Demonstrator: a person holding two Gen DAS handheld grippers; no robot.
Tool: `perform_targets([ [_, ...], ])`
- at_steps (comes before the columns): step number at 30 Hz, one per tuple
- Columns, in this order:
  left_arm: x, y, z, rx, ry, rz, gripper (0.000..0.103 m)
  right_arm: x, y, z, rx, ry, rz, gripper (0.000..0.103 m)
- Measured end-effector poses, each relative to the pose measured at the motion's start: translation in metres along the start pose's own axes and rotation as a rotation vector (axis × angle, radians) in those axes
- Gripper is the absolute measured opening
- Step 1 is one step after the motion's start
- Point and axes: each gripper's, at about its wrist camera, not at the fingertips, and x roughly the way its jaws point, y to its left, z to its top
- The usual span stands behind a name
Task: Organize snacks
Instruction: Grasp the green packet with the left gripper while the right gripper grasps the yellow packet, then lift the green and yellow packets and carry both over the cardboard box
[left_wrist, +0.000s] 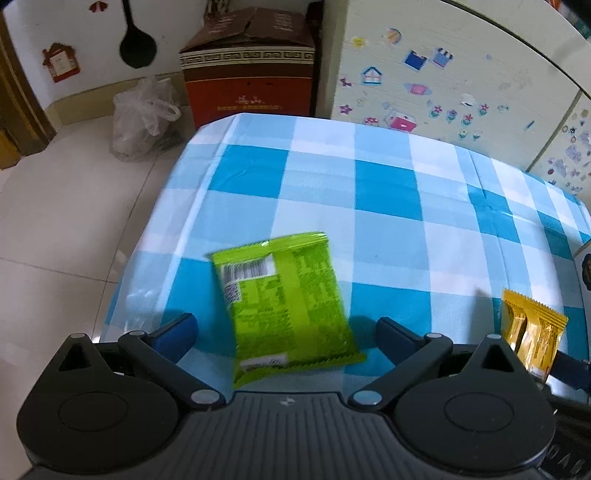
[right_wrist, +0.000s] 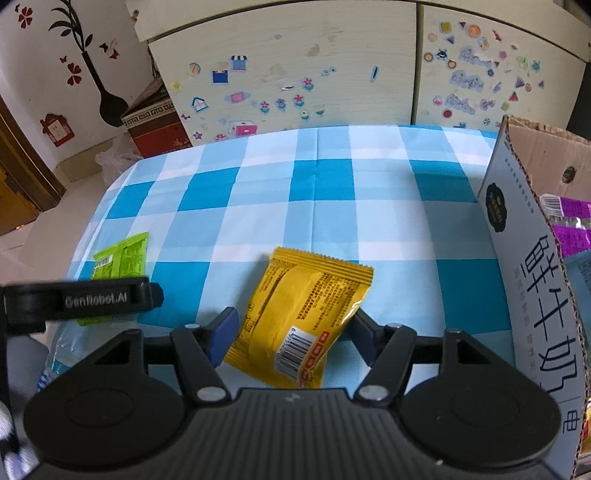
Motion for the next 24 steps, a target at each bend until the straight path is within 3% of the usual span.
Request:
perform_targets([
  [7, 0.001, -0.01, 0.005, -0.004, -0.032, -0.004, 0.099, 0.0, 0.005, -0.002, -0.031, -0.006, -0.035, 0.059],
  [9, -0.002, -0.012, 0.005, -0.008, -0.039, -0.013, 0.089, -0.001, 0.003, -0.002, -0.03, -0.007, -0.032, 0.054],
  [11, -0.007, -0.015, 0.005, -0.005, -0.046, -0.025, 0.069, -0.002, 0.001, -0.001, -0.029, -0.004, -0.015, 0.053],
  [14, -0.013, -0.014, 0.004, -0.022, -0.04, -0.043, 0.06, -0.004, -0.001, -0.001, -0.014, 0.008, 0.02, 0.052],
  [24, -0.053, -0.009, -0.009, -0.056, -0.076, -0.073, 0.058, -0.046, -0.009, -0.001, -0.001, -0.035, 0.06, 0.051],
])
